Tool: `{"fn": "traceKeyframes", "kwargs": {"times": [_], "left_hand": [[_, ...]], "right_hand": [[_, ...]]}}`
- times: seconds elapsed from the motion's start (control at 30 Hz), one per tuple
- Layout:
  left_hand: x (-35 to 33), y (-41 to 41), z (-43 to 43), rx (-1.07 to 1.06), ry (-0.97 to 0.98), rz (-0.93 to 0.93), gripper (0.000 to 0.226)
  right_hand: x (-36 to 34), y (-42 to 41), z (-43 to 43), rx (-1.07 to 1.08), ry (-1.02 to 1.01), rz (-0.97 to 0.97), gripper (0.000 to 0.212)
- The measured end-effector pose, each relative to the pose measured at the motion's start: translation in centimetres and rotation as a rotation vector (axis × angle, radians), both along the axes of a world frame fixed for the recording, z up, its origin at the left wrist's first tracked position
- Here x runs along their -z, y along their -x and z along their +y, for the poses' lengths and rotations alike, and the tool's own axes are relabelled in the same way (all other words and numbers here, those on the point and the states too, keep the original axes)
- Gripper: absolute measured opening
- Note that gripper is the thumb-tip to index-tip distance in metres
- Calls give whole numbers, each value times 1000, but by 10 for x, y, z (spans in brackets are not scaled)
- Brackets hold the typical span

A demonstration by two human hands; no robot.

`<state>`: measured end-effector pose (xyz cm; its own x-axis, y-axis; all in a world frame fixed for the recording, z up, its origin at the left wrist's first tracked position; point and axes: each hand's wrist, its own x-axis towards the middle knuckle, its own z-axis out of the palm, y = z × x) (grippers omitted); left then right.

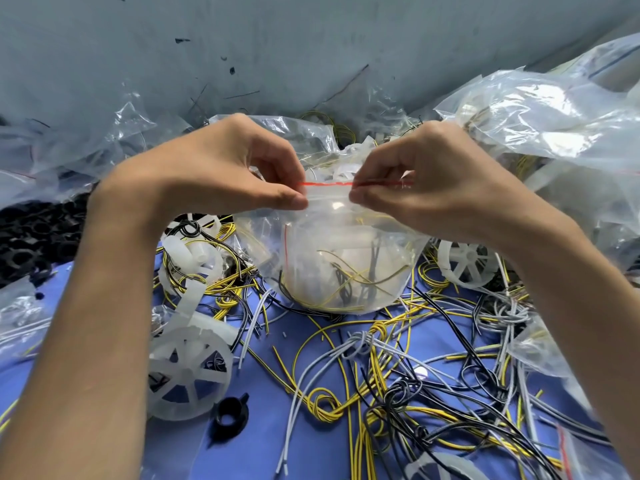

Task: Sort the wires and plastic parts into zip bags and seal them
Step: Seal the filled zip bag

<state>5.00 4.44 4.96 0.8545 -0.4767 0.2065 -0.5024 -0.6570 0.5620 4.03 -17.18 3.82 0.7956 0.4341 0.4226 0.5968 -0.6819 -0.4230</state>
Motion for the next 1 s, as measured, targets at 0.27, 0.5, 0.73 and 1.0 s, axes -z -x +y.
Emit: {"fn": "traceKeyframes", "kwargs": {"times": [0.27, 0.5, 0.73, 1.0], "left_hand": [[-1, 1, -10, 63, -10, -5, 14], [0, 2, -15, 104, 26, -42, 12], [2, 1, -21, 117, -8, -95, 9], [4, -1, -23, 117, 17, -162, 12]], "right_hand": [[0, 0, 2, -30, -20, -5, 6], [4, -1, 4, -85, 1, -78, 7], [5, -4, 2, -130, 106, -163, 7], [8, -5, 3, -151, 117, -156, 15]]}}
